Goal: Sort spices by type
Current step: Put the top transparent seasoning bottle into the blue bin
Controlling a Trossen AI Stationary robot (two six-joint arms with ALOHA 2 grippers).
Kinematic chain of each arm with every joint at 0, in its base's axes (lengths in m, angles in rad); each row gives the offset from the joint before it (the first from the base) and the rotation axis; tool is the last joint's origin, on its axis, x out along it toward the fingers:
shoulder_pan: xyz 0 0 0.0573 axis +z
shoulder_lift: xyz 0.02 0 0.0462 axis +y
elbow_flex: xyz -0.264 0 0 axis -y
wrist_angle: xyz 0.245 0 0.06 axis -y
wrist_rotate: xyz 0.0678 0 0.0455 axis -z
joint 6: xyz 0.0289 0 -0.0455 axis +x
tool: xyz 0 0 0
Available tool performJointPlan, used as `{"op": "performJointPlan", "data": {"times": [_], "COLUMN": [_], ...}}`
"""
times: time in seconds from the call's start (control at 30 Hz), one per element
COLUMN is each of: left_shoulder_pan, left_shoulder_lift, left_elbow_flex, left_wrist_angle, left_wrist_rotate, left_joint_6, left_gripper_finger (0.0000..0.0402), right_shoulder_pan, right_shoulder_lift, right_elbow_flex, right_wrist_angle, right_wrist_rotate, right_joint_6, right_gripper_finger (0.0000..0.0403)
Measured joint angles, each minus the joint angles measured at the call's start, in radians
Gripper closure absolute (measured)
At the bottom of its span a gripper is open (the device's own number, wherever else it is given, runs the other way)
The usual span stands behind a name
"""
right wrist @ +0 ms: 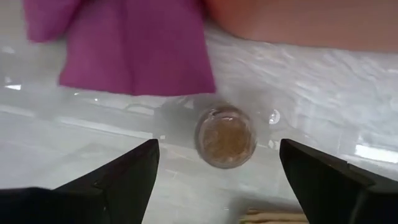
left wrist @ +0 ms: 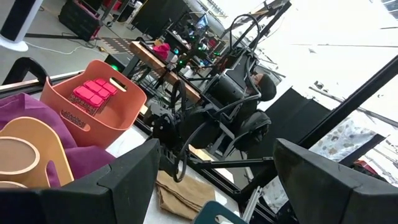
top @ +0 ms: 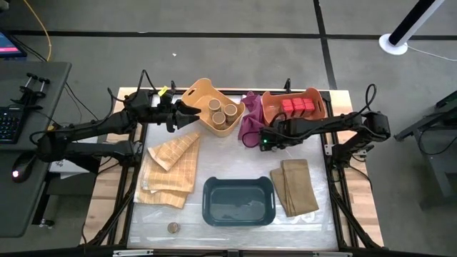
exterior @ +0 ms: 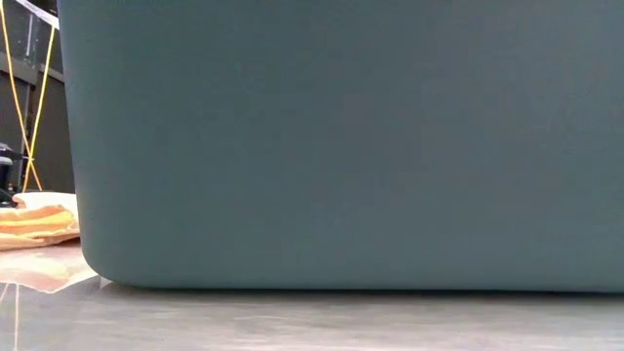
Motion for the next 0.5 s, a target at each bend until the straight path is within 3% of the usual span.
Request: {"op": "performJointPlan", "data": {"times": [0.5], "left_shoulder_pan": [0.0], "left_shoulder_lift": [0.0], "left_elbow_flex": [0.0], "left_wrist_angle": [-0.001], "left_wrist_rotate": [0.006], "left_joint_6": [-0.017], "left_gripper_finger": [0.0102], "right_shoulder_pan": [-0.083], "right_shoulder_lift": [0.135], "right_elbow_flex": [0.001], "right_wrist_angle": [0.039], "right_wrist_rotate": [-0.104], "right_joint_6": [-0.074], "right_gripper_finger": [0.0073]}}
